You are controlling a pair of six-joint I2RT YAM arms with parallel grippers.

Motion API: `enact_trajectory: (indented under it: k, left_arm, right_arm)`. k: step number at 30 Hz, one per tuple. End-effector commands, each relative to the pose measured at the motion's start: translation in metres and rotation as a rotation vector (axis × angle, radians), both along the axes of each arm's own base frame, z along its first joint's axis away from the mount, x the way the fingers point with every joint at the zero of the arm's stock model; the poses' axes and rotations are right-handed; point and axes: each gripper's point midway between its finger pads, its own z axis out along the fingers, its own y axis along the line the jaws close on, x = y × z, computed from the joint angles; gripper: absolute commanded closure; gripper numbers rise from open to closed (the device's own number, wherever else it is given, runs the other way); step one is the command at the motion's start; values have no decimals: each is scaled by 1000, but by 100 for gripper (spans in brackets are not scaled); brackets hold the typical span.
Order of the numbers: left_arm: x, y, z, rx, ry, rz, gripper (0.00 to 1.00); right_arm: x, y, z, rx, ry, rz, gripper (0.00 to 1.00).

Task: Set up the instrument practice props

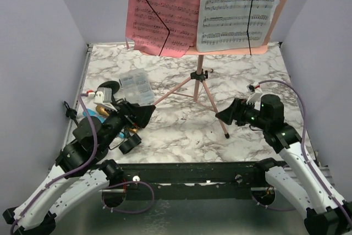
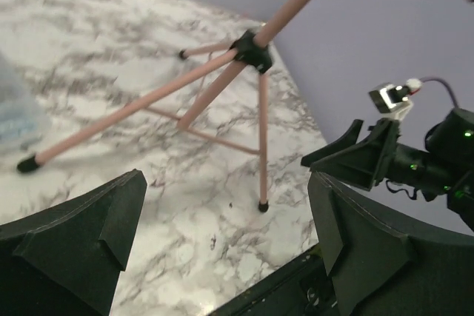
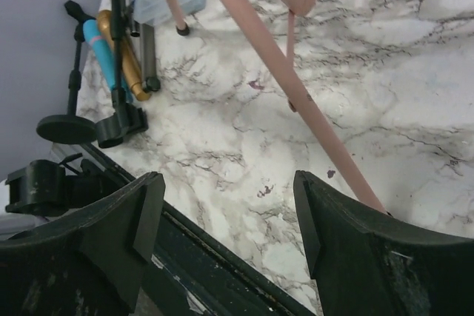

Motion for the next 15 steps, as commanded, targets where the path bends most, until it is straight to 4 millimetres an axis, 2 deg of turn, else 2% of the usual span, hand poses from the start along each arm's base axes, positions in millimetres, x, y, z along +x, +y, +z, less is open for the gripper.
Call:
enact_trajectory:
  k: [1,4,9,11,15]
  left_arm:
    - [10,10,-76,-101,262,146,1]
    - [23,-7,-104,-24,299,128,1]
    - [59,-28,-149,188,358,150,1]
    - [78,-29,-159,212,392,173,1]
    - [116,-29,-158,141,390,178,5]
  right_arm:
    - [25,1,-10,2,-2,-59,22]
    - [35,-3,-28,-29,33,-102,24]
    - [47,-9,-50,-68,66,-158,26]
    - [49,-11,-55,-82,76,-169,26]
    - [53,-13,-62,-109,84,-183,26]
